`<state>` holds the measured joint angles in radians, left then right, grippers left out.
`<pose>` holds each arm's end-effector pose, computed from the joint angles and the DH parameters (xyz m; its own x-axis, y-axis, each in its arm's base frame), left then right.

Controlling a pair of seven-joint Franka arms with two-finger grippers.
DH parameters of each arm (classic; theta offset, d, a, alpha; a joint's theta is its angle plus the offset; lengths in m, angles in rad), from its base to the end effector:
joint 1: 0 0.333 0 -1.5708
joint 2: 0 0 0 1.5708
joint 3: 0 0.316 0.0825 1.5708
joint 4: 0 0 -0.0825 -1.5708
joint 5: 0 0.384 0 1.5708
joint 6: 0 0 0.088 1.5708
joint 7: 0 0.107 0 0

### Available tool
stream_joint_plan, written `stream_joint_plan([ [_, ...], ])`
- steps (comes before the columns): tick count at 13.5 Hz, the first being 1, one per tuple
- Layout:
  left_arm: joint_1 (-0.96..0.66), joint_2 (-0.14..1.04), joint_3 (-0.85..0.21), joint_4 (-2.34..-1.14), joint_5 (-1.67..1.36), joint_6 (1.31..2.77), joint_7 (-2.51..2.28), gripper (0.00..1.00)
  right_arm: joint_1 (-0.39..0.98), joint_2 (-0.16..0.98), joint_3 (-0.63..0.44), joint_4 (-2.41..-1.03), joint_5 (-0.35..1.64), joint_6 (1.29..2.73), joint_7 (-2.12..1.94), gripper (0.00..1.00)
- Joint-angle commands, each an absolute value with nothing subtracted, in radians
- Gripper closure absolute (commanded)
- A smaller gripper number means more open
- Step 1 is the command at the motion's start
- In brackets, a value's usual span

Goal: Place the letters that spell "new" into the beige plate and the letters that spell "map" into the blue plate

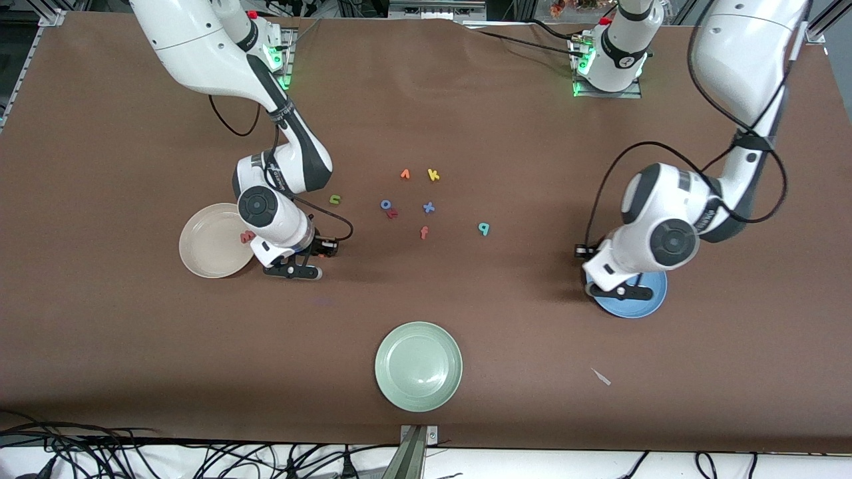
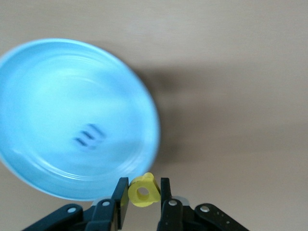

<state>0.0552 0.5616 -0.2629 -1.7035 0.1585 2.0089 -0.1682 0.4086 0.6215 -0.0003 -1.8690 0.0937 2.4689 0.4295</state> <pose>0.6364 -0.1094 0.2585 0.9684 -0.0959 -0.2300 -0.1041 -0.9943 -0.0239 0.5829 0.2520 0.1775 0.9946 -0.0939 -0.0451 -0.0958 -0.9945 -0.0415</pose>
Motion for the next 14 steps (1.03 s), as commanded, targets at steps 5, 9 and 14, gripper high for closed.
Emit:
stream_joint_plan([
  [5, 0.08, 0.643, -0.275, -1.713, 0.313, 2.18, -0.144, 1.0, 0.41, 0.646, 0.006, -1.855, 0.098, 2.497, 0.463, 0.65],
  [9, 0.089, 0.653, -0.276, -1.715, 0.318, 2.194, -0.135, 0.0, 0.408, 0.644, 0.006, -1.852, 0.098, 2.496, 0.459, 0.73],
  [14, 0.084, 0.591, -0.375, -1.717, 0.296, 2.093, -0.172, 0.0, 0.402, 0.615, -0.002, -1.824, 0.095, 2.396, 0.431, 0.85],
])
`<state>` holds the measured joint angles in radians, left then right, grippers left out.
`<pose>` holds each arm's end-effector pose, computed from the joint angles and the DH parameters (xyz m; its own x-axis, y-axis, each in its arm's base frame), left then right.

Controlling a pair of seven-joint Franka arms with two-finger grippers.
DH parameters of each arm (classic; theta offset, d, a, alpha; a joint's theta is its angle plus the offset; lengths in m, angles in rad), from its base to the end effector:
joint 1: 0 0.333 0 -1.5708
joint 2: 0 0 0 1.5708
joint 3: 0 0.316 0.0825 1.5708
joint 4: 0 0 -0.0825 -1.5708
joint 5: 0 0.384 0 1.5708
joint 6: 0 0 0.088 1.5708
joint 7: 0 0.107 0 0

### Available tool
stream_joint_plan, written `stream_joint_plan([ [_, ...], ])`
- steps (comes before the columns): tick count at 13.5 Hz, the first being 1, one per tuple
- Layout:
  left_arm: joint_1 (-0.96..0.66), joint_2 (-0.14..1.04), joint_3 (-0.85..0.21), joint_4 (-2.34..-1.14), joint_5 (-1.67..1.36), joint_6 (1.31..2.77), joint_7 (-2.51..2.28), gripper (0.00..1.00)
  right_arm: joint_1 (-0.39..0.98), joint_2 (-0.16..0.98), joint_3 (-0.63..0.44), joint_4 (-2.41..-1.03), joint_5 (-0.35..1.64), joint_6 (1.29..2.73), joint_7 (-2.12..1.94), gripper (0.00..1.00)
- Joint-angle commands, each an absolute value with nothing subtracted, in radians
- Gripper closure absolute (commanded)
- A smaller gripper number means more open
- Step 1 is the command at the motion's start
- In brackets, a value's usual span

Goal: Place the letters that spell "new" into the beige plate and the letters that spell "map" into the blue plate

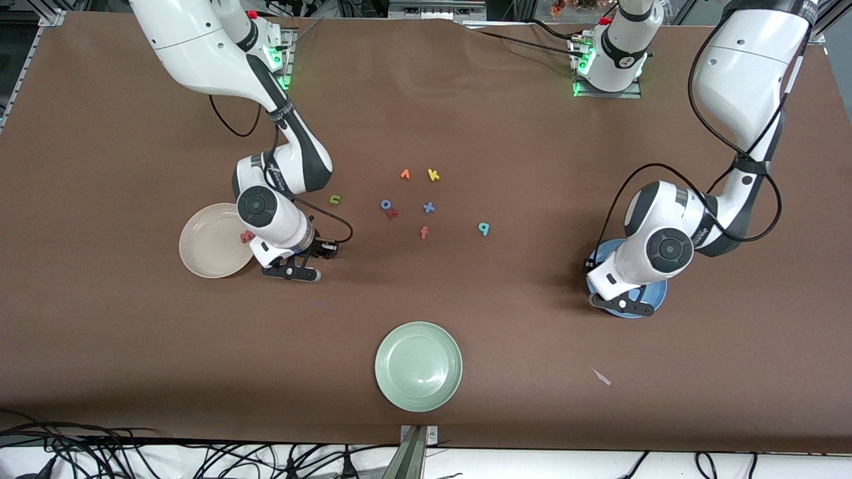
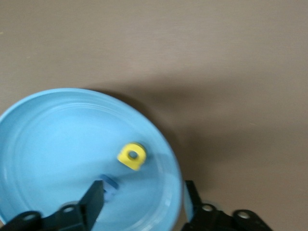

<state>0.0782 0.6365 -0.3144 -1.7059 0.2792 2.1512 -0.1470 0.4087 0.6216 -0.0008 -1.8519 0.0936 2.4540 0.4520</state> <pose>0.6450 -0.1247 0.2242 0.9666 -0.2103 -0.1464 -0.2187 -0.9748 -0.0439 0.5871 0.2537 0.1828 0.9923 -0.1156 -0.0445 -0.1175 -0.9922 -0.0423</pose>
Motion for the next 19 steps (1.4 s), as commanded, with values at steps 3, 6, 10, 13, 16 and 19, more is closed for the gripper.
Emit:
stream_joint_plan([
  [3, 0.052, 0.601, -0.5, -1.723, 0.296, 2.089, -0.457, 0.0, 0.399, 0.565, -0.034, -1.845, 0.087, 2.307, 0.332, 0.85],
  [6, -0.07, 0.638, -0.511, -1.721, 0.296, 2.105, -0.723, 0.0, 0.399, 0.482, -0.07, -1.926, 0.078, 2.296, 0.247, 0.84],
  [10, -0.149, 0.702, -0.509, -1.723, 0.316, 2.169, -0.793, 0.0, 0.399, 0.381, -0.139, -2.045, 0.078, 2.301, 0.082, 0.84],
  [13, -0.202, 0.747, -0.503, -1.724, 0.314, 2.2, -0.696, 0.0, 0.399, 0.338, -0.192, -2.1, 0.078, 2.295, -0.007, 0.84],
  [16, -0.202, 0.759, -0.502, -1.724, 0.4, 2.2, -0.692, 0.04, 0.399, 0.333, -0.253, -2.117, 0.078, 2.299, -0.107, 0.83],
  [19, -0.199, 0.775, -0.502, -1.724, 0.46, 2.201, -0.693, 0.39, 0.397, 0.348, -0.287, -2.138, 0.078, 2.325, -0.152, 0.83],
])
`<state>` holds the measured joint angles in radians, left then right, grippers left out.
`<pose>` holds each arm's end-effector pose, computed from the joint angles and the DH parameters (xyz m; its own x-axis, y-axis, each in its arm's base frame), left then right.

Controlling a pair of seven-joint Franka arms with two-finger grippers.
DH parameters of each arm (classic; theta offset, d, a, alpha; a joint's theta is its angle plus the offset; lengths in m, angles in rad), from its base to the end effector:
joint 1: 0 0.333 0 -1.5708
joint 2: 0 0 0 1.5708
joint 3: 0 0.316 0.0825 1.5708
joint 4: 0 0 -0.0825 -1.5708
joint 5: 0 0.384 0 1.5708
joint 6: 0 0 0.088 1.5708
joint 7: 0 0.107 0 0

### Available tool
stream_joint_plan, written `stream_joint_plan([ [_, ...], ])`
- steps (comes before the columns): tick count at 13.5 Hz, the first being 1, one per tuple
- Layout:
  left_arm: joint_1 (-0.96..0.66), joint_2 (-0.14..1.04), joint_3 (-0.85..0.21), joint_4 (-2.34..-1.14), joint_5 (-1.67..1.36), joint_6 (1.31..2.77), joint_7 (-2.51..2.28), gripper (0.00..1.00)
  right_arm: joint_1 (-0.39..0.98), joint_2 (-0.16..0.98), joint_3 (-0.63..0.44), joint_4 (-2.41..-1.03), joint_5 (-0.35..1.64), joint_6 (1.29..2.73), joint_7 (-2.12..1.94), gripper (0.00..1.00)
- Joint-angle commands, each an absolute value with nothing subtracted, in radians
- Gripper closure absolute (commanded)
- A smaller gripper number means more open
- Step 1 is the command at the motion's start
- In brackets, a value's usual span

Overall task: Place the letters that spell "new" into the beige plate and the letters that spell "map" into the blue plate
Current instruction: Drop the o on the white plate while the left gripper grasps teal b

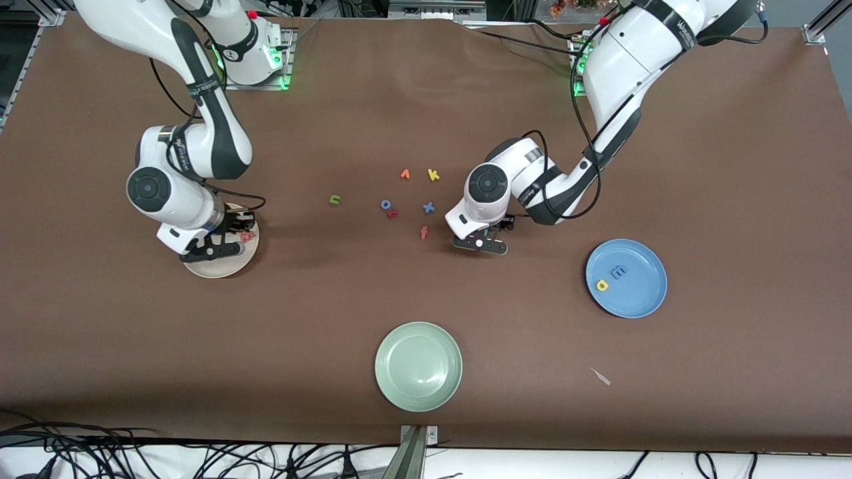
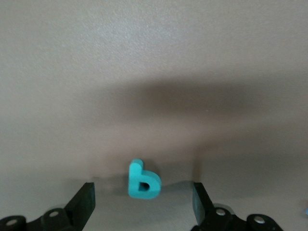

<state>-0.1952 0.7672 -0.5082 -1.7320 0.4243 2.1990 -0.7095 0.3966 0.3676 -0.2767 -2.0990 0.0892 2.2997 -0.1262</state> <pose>0.5146 -0.3876 0.1668 0.9699 -0.1808 -0.1632 -0.1937 -0.9788 -0.0672 0.5610 0.0700 0.2374 0.9705 0.1866 -0.1526 0.1922 -0.9811 0.0225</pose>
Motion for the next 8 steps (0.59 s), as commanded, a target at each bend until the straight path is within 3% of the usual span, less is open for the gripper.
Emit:
stream_joint_plan([
  [1, -0.195, 0.775, -0.503, -1.726, 0.46, 2.201, -0.693, 0.47, 0.397, 0.357, -0.288, -2.137, 0.078, 2.329, -0.152, 0.71],
  [2, -0.195, 0.775, -0.503, -1.726, 0.46, 2.201, -0.693, 0.64, 0.396, 0.359, -0.288, -2.132, 0.081, 2.329, -0.15, 0.17],
  [3, -0.193, 0.772, -0.503, -1.726, 0.46, 2.2, -0.693, 0.83, 0.397, 0.356, -0.288, -2.129, 0.086, 2.321, -0.149, 0.0],
  [4, -0.192, 0.767, -0.503, -1.724, 0.46, 2.197, -0.695, 0.97, 0.397, 0.35, -0.287, -2.129, 0.087, 2.318, -0.132, 0.0],
  [8, -0.16, 0.686, -0.506, -1.71, 0.45, 2.082, -0.61, 1.0, 0.403, 0.328, -0.235, -2.132, 0.097, 2.312, -0.013, 0.0],
])
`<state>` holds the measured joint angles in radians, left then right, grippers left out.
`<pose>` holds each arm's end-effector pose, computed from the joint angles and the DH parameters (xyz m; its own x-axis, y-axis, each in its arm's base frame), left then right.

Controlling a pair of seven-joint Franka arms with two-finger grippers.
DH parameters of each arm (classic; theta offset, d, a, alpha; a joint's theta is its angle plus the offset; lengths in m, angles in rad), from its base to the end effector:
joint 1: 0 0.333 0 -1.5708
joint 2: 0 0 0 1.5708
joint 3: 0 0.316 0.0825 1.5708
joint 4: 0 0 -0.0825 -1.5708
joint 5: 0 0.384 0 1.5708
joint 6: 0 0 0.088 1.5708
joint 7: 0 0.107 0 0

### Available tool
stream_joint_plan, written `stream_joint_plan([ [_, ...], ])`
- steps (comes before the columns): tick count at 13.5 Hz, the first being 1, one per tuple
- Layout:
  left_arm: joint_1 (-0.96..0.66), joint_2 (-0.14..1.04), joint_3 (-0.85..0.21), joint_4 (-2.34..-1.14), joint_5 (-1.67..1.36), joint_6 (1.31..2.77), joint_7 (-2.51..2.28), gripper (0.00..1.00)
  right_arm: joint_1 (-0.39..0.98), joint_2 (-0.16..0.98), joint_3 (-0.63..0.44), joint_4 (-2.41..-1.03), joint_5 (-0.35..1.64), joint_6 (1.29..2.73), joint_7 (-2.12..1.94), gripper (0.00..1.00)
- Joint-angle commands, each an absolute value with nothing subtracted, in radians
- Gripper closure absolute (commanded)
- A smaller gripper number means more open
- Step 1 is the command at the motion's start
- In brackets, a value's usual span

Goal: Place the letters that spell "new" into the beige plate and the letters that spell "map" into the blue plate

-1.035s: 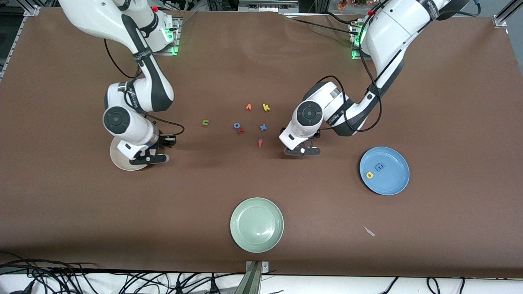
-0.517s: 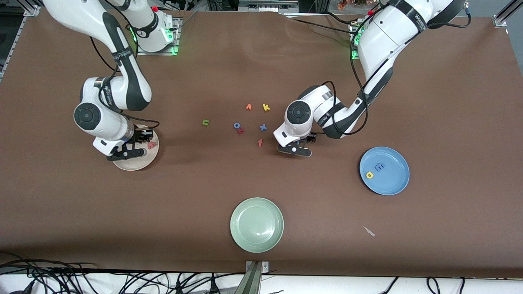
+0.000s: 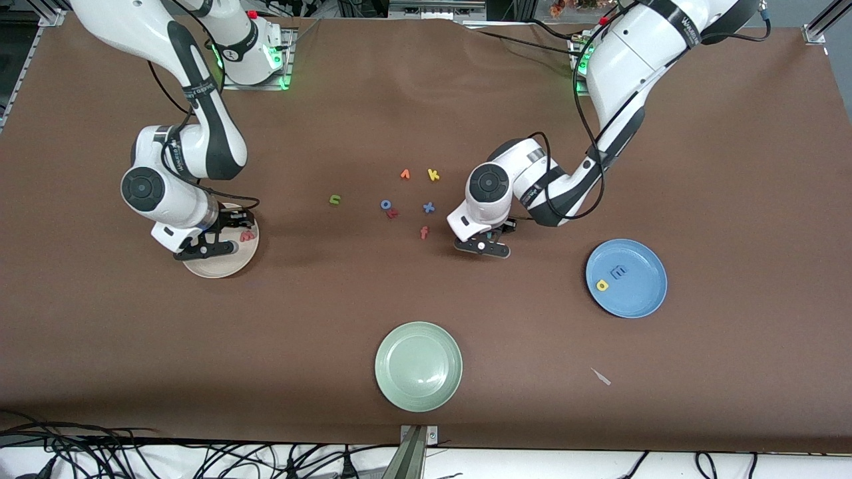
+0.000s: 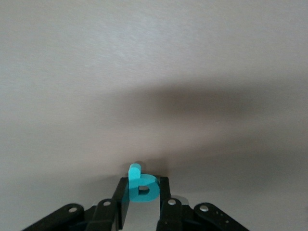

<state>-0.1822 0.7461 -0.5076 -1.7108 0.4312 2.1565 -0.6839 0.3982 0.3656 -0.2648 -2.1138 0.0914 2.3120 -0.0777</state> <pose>0.5277 -0.3789 0.1837 0.9697 -0.1889 -0.1549 -0.2039 -0.9751 -0.0870 0.5562 0.0765 0.2332 0.9769 0.1494 -0.1528 0.1549 -0.9876 0.0247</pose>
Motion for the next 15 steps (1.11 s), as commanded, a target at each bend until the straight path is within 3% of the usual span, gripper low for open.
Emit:
stream_joint_plan([
  [1, -0.122, 0.657, -0.508, -1.71, 0.44, 2.045, -0.533, 1.0, 0.403, 0.319, -0.201, -2.132, 0.097, 2.307, 0.055, 0.0],
  [6, 0.113, 0.584, -0.511, -1.71, 0.44, 1.945, -0.073, 1.0, 0.405, 0.287, -0.045, -2.155, 0.097, 2.321, 0.388, 0.0],
  [11, 0.298, 0.623, -0.503, -1.715, 0.459, 2.07, 0.077, 1.0, 0.406, 0.27, 0.05, -2.269, 0.097, 2.493, 0.613, 0.0],
  [12, 0.316, 0.643, -0.5, -1.715, 0.459, 2.107, 0.077, 0.84, 0.407, 0.273, 0.064, -2.279, 0.097, 2.514, 0.655, 0.0],
  [13, 0.324, 0.65, -0.502, -1.712, 0.459, 2.126, 0.077, 0.34, 0.408, 0.279, 0.077, -2.29, 0.097, 2.537, 0.679, 0.0],
  [14, 0.322, 0.641, -0.503, -1.707, 0.457, 2.126, 0.077, 0.0, 0.408, 0.285, 0.083, -2.301, 0.097, 2.558, 0.701, 0.0],
  [15, 0.325, 0.635, -0.509, -1.689, 0.451, 2.122, 0.077, 0.0, 0.42, 0.291, 0.084, -2.307, 0.097, 2.574, 0.721, 0.0],
])
